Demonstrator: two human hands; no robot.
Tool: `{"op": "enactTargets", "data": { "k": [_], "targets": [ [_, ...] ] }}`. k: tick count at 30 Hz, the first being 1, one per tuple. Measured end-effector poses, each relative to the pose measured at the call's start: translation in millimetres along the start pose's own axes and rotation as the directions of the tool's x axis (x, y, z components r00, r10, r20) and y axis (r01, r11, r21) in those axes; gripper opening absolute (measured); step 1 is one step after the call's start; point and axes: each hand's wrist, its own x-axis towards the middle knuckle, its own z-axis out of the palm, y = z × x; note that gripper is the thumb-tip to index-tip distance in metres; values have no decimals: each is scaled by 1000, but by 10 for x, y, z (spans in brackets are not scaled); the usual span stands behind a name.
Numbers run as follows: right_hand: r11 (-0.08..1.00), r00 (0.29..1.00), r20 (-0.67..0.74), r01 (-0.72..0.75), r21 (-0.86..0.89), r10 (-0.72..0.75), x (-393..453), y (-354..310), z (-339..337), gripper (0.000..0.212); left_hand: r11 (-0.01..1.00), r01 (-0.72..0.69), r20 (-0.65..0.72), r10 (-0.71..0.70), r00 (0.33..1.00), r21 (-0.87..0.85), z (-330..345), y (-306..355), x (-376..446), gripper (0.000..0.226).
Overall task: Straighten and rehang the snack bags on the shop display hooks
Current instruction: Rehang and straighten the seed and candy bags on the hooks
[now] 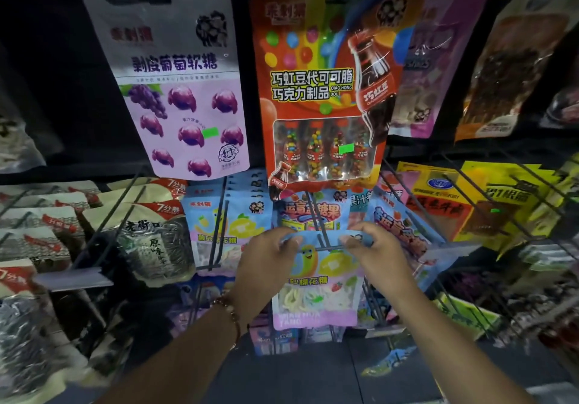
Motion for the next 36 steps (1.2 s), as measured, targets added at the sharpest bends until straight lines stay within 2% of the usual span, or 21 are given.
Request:
{"op": "enactTargets", "data": {
  "k": [4,10,14,19,25,29,36],
  "targets": [
    [998,998,17,62,-6,-62,156,-33,42,10,1000,-12,-40,12,999,8,20,6,99,30],
    [993,995,28,97,-71,-95,306,28,96,19,975,-51,-75,68,995,217,37,-45,219,36],
    [979,986,35,166,-116,-163,277,1,78,10,946,-121,-91,155,984,301,25,-106,195,38],
    [925,965,36,258,-277,-258,133,4,50,28,879,-173,-101,240,965,444,54,-152,-28,56],
    [825,917,-13,351,-443,-398,-163,101,46,62,795,-185,-7,231,973,577,122,-319,-373,69],
    [827,942,3,295,-479,-335,-418,235,125,73,795,-148,64,136,989,588,74,-510,-629,68],
    [836,964,105,264,-481,-244,-1043,285,516,75,779,-74,117,2,993,622,-264,-855,-1035,68]
  ]
}}
